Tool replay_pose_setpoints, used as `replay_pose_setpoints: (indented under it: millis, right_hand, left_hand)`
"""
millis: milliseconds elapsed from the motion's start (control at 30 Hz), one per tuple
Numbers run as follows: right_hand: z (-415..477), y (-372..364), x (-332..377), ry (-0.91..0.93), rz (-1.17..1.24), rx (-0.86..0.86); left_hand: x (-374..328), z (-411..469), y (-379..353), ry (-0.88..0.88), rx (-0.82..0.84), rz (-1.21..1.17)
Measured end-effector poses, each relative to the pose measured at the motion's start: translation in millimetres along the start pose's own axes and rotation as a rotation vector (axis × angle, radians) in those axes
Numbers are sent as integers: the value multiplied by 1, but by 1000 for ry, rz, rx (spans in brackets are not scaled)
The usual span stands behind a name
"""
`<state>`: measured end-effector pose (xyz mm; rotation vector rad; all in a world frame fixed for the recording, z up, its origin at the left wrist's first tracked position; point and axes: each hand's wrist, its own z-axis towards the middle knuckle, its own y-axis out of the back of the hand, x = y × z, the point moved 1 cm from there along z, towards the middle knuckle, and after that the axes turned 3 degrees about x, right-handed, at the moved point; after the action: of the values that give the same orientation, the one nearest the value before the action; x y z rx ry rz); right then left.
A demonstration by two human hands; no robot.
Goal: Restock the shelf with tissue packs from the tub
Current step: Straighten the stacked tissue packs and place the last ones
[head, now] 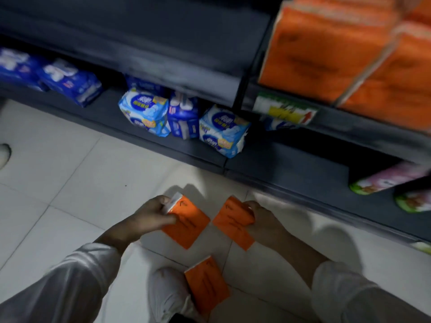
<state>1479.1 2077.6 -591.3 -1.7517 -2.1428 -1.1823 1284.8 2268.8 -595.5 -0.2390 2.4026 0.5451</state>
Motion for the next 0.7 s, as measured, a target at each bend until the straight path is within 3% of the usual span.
replay_pose_setpoints:
  millis: [133,233,400,500,700]
  right_hand:
    - [-52,42,15,76,92,-134]
    - [-97,82,24,125,129,-212]
    - [-171,136,43,321,288,-269]
    - [-205,155,47,448,315,-361]
    - [-264,179,40,534,468,-411]
  left_hand:
    - [-59,-38,11,-74,22,134]
    - [-107,-72,18,-241,-104,240]
    - [-175,-133,5,-494,-152,313]
    - [-217,-173,-19,-594,-215,258]
    - [-278,-228,-70,-686,-230,145]
